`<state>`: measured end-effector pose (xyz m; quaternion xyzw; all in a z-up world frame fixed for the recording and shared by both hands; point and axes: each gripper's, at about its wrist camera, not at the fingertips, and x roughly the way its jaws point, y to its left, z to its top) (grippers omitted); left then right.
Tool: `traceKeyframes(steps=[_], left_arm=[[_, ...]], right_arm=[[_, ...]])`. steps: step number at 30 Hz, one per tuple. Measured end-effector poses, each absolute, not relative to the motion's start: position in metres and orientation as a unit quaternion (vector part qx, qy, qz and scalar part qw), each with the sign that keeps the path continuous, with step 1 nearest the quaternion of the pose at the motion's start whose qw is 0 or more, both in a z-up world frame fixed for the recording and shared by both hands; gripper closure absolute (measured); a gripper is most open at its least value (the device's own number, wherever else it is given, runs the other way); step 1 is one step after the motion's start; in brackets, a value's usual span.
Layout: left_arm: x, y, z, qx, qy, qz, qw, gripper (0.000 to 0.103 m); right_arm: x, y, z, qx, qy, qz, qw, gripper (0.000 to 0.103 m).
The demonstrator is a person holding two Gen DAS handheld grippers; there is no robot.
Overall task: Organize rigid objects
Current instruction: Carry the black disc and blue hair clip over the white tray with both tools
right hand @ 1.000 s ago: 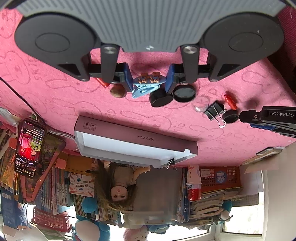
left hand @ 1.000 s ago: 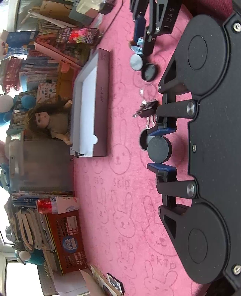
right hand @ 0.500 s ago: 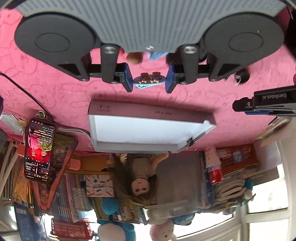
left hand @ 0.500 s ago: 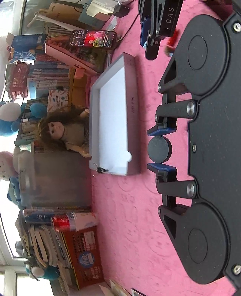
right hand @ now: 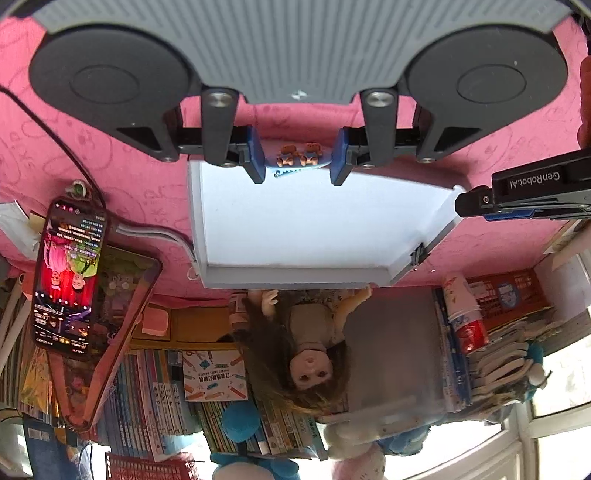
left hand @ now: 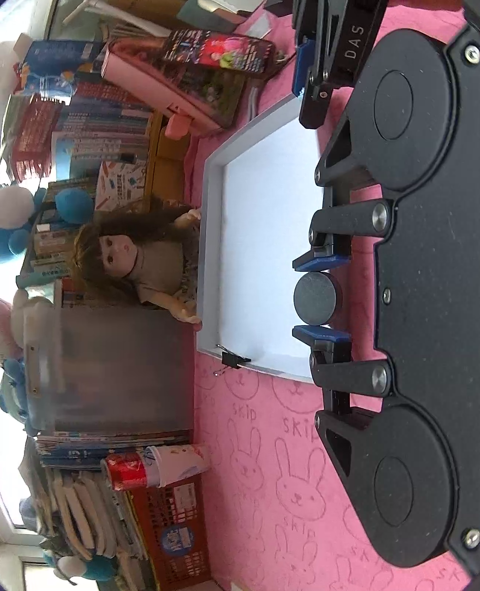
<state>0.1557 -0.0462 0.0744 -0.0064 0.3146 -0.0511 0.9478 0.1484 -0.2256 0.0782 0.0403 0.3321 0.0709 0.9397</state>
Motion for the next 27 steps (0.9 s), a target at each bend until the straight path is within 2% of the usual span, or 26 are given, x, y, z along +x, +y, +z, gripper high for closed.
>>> traceKeyframes(steps=[17, 27], left_arm=[[0.250, -0.064, 0.048, -0.005, 0.402, -0.030, 0.915, 0.074], [0.270, -0.067, 0.030, 0.000, 0.428, -0.026, 0.903, 0.073]], right_arm=[[0.237, -0.232, 0.055, 0.051, 0.417, 0.033, 0.907, 0.060], [0.255, -0.234, 0.041, 0.052, 0.441, 0.018, 0.896, 0.060]])
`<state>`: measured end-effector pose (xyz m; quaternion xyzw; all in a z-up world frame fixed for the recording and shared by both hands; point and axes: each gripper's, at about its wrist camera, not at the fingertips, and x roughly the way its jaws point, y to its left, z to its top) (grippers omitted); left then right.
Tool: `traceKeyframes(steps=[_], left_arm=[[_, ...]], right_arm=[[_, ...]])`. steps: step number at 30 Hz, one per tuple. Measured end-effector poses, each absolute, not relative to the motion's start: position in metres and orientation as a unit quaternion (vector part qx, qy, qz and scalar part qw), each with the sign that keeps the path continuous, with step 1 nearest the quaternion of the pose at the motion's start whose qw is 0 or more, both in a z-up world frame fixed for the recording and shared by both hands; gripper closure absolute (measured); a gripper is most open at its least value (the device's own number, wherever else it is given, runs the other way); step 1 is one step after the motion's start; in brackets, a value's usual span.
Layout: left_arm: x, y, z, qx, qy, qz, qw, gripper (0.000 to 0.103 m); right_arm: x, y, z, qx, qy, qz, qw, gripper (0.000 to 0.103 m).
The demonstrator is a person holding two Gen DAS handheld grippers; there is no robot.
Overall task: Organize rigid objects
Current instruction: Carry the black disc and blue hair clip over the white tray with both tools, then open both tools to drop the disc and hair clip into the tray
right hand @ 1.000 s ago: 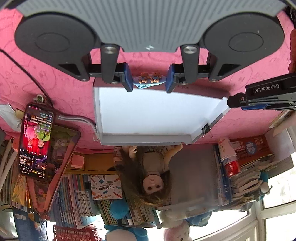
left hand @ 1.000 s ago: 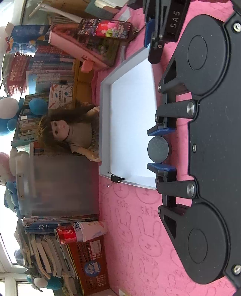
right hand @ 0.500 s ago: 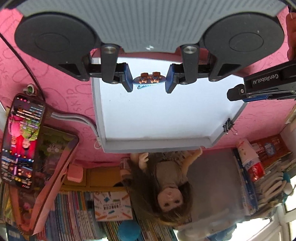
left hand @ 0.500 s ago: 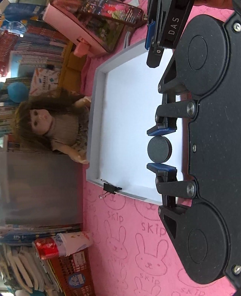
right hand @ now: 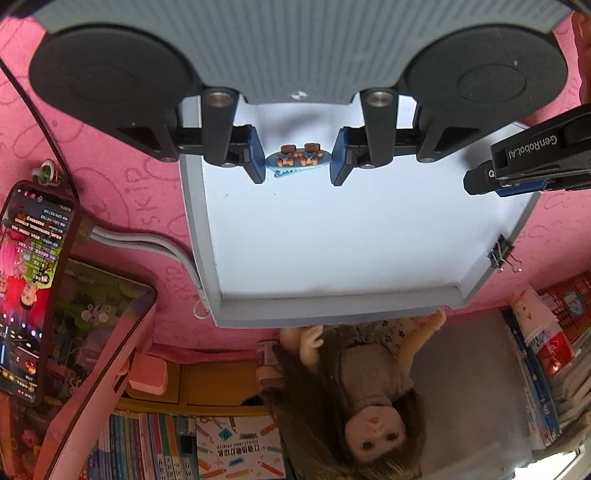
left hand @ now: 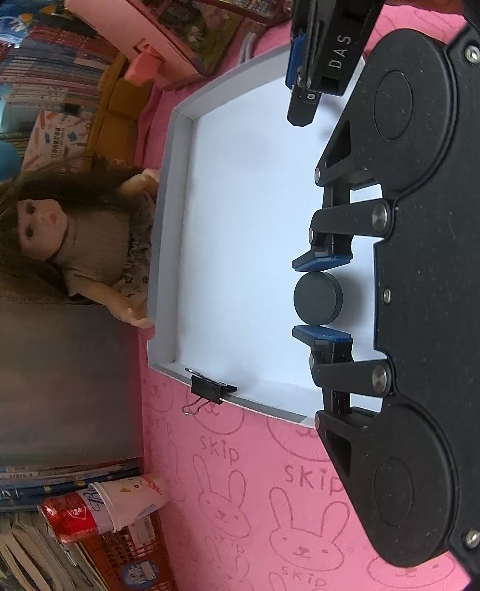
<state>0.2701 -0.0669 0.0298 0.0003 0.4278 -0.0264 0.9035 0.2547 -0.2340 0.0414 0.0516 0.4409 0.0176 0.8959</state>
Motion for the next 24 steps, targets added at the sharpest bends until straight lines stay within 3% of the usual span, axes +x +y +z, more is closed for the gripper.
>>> traceKeyframes(steps=[19, 22, 24], left_arm=[[0.274, -0.077, 0.019, 0.025, 0.429, -0.034, 0.902, 0.073], [0.273, -0.078, 0.019, 0.028, 0.428, -0.037, 0.903, 0.073], [0.273, -0.078, 0.020, 0.026, 0.429, -0.040, 0.902, 0.073]], right_arm=[[0.265, -0.227, 0.035, 0.035, 0.457, 0.005, 0.889, 0.059], [0.265, -0.225, 0.035, 0.034, 0.457, 0.006, 0.889, 0.055], [0.264, -0.225, 0.036, 0.036, 0.456, 0.007, 0.889, 0.045]])
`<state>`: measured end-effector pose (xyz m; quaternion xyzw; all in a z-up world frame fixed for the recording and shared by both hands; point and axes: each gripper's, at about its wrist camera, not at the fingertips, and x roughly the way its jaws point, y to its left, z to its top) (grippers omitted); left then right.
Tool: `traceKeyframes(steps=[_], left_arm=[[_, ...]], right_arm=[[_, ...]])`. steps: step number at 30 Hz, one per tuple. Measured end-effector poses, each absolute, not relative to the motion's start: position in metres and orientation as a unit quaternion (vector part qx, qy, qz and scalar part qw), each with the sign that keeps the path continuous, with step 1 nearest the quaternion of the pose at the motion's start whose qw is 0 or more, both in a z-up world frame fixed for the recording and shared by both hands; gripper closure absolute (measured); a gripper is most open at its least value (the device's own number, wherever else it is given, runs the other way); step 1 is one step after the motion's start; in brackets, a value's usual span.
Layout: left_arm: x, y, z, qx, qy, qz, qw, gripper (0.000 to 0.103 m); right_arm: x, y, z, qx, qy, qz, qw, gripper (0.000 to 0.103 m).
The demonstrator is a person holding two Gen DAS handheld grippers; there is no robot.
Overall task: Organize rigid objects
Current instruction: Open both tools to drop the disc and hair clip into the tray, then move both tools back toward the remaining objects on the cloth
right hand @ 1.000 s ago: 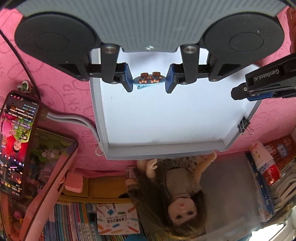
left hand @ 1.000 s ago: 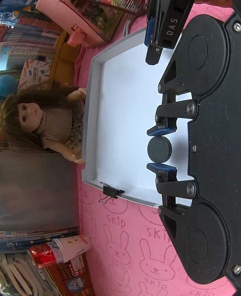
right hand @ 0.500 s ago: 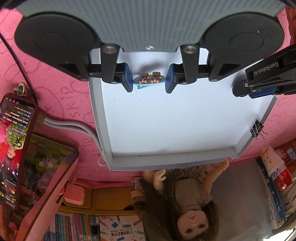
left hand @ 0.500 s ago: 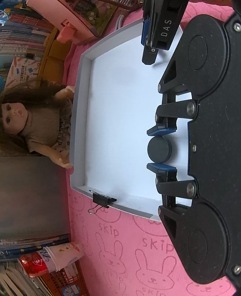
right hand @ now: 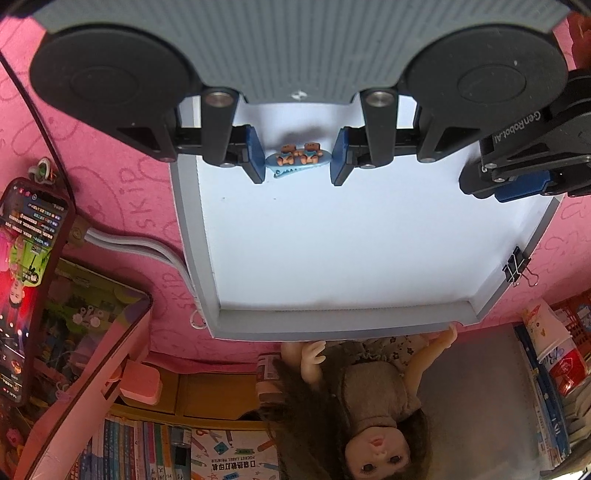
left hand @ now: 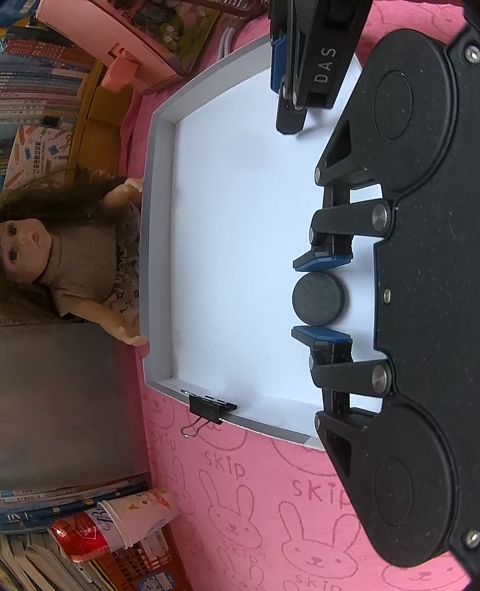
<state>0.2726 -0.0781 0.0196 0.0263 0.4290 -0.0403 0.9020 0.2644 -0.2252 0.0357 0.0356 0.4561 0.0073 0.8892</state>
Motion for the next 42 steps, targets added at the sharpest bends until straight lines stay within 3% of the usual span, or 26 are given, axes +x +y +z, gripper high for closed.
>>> traceKeyframes(steps=[2, 4, 13, 24, 42], left_arm=[[0.271, -0.079, 0.021, 0.026, 0.430, -0.046, 0.901, 0.070], [0.269, -0.079, 0.024, 0.028, 0.427, -0.048, 0.903, 0.058], [0.243, -0.073, 0.046, 0.035, 0.403, -0.053, 0.913, 0.044], [0.190, -0.054, 0.070, 0.011, 0.372, -0.071, 0.925, 0.036], [0.089, -0.030, 0.074, 0.010, 0.315, -0.102, 0.943, 0.031]], right_arm=[[0.263, -0.225, 0.038, 0.036, 0.453, 0.011, 0.891, 0.044], [0.261, -0.223, 0.041, 0.031, 0.447, 0.011, 0.894, 0.041], [0.233, -0.223, 0.061, 0.012, 0.407, 0.026, 0.913, 0.031], [0.185, -0.218, 0.087, -0.005, 0.354, 0.061, 0.933, 0.020], [0.087, -0.218, 0.076, -0.040, 0.266, 0.105, 0.957, 0.018]])
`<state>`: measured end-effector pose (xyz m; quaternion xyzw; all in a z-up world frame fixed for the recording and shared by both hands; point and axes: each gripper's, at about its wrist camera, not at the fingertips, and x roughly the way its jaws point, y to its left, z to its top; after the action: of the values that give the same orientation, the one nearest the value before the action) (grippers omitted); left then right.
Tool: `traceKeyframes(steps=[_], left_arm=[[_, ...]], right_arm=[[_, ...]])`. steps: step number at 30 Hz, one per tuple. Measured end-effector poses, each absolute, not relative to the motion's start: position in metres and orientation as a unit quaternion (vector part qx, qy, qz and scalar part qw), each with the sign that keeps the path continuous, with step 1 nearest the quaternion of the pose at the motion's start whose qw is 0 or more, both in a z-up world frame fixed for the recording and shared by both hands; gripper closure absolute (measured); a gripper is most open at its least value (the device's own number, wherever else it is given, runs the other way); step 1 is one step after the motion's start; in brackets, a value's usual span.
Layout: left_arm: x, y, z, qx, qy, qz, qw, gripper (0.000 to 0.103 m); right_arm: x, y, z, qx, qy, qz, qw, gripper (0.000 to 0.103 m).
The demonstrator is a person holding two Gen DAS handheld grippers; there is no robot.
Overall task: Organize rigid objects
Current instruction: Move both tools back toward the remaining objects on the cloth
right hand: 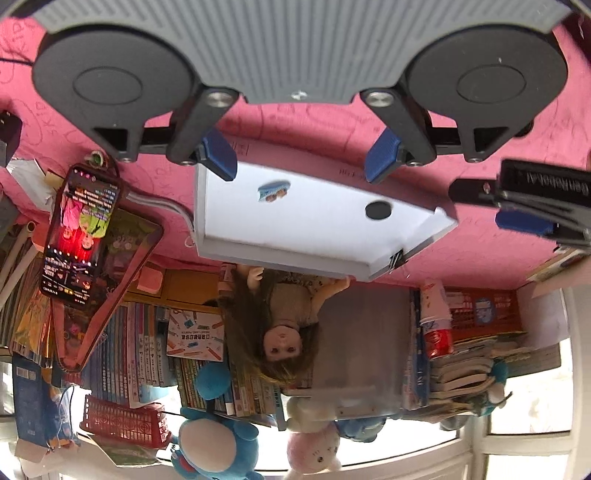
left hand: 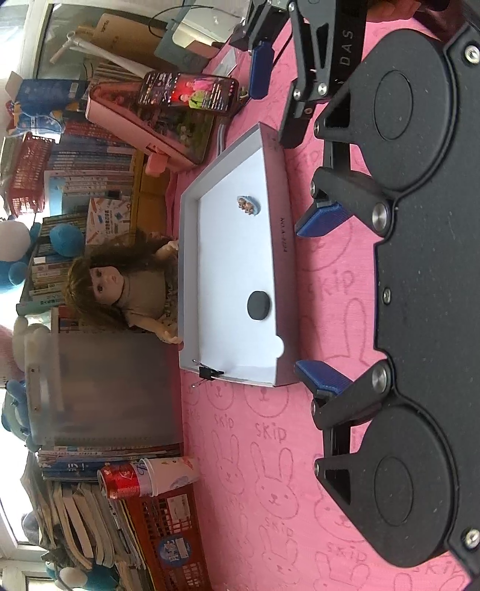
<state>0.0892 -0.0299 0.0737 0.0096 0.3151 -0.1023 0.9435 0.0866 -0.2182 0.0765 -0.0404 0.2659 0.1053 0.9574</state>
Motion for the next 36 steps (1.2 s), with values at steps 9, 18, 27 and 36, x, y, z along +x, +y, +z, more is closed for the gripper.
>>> traceKeyframes(steps=[9, 18, 27, 36], left_arm=[[0.049, -0.022, 0.055, 0.028, 0.301, -0.090, 0.949, 0.031], [0.028, -0.006, 0.037, 0.020, 0.301, -0.061, 0.951, 0.031], [0.019, 0.003, 0.026, 0.009, 0.299, -0.057, 0.953, 0.036], [0.002, 0.007, 0.037, 0.012, 0.268, -0.052, 0.962, 0.046]], right_arm=[[0.054, -0.223, 0.056, -0.046, 0.264, 0.098, 0.958, 0.018], [0.031, -0.230, 0.041, -0.038, 0.261, 0.061, 0.963, 0.018], [0.012, -0.235, 0.030, -0.032, 0.235, 0.008, 0.971, 0.018], [0.005, -0.238, 0.023, -0.038, 0.237, -0.012, 0.971, 0.018]])
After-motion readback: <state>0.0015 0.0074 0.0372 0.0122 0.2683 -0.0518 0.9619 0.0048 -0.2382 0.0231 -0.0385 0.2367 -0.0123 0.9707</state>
